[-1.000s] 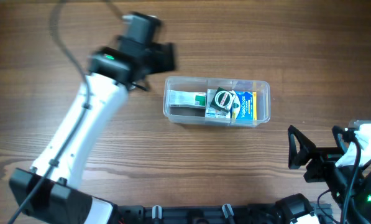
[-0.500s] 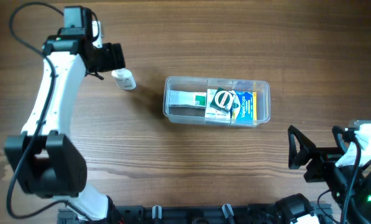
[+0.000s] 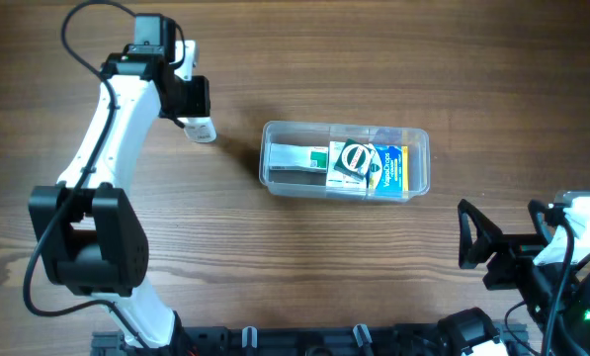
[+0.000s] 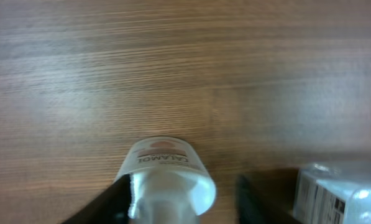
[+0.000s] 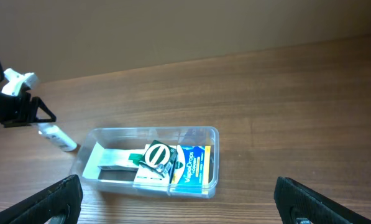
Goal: Pack container
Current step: 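Move left gripper to the white bottle and grasp it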
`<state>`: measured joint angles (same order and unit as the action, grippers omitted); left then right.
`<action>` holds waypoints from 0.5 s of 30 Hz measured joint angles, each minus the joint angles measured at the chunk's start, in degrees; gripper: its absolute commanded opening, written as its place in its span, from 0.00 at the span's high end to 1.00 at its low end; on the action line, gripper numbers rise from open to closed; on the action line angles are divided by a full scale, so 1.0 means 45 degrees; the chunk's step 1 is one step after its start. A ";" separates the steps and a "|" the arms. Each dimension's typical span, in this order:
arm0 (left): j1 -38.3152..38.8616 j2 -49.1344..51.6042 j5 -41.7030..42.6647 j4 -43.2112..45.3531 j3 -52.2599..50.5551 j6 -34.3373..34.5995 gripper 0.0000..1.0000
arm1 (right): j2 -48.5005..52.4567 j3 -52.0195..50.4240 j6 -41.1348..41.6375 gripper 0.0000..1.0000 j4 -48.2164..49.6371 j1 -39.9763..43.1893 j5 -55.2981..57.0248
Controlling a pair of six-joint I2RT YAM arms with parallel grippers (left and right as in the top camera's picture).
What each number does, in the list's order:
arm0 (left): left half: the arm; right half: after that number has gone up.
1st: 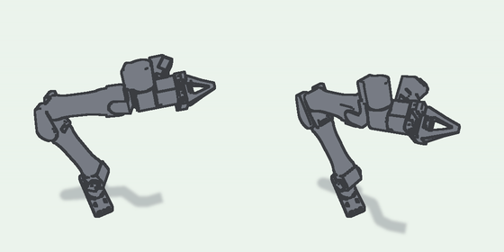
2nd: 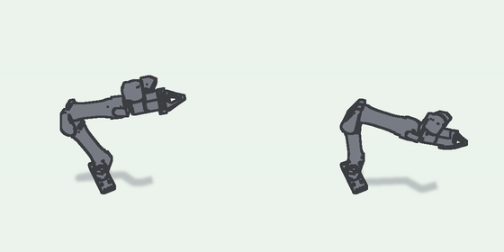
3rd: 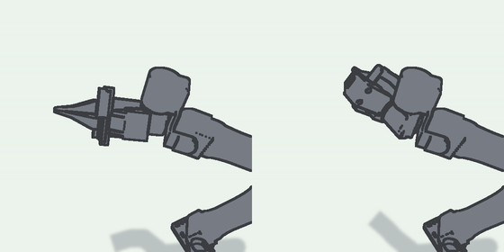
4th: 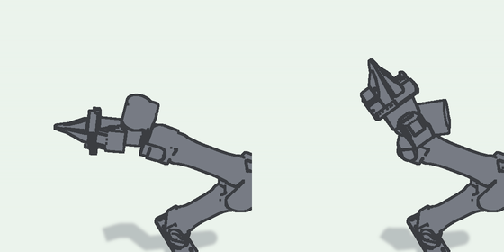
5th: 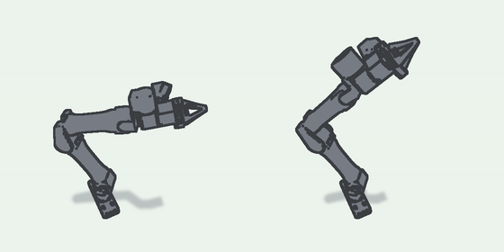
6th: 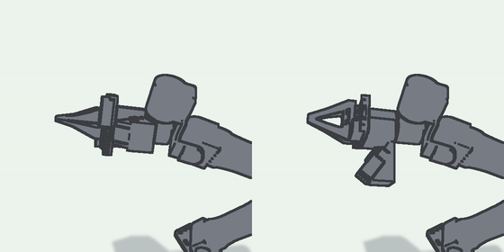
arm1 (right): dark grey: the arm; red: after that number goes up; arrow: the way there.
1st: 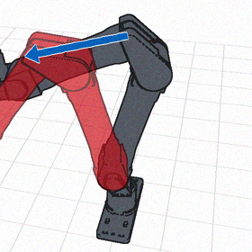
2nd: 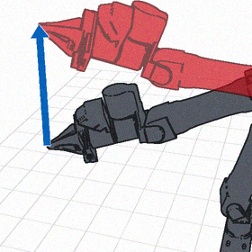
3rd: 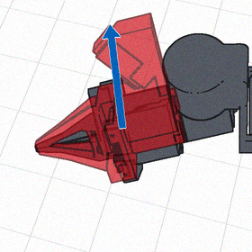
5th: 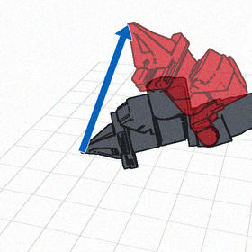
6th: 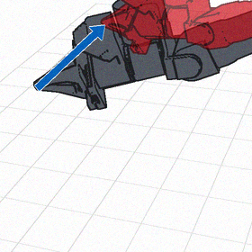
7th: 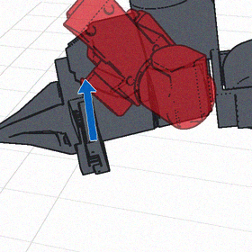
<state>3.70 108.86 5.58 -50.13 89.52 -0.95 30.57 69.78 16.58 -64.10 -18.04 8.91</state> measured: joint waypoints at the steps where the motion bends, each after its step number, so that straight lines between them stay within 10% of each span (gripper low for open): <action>1: 0.0121 0.0000 0.0010 0.0005 0.0000 -0.0151 0.63 | 0.0000 0.0000 0.0000 0.00 0.0000 0.0000 0.0000; 15: 0.0321 0.0000 -0.0272 -0.0398 0.0019 -0.0437 0.79 | 0.0000 0.0000 0.0000 0.00 0.0000 0.0000 0.0000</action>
<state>5.15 108.86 4.36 -51.92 89.60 -2.92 30.57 69.78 16.58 -64.10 -18.04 8.91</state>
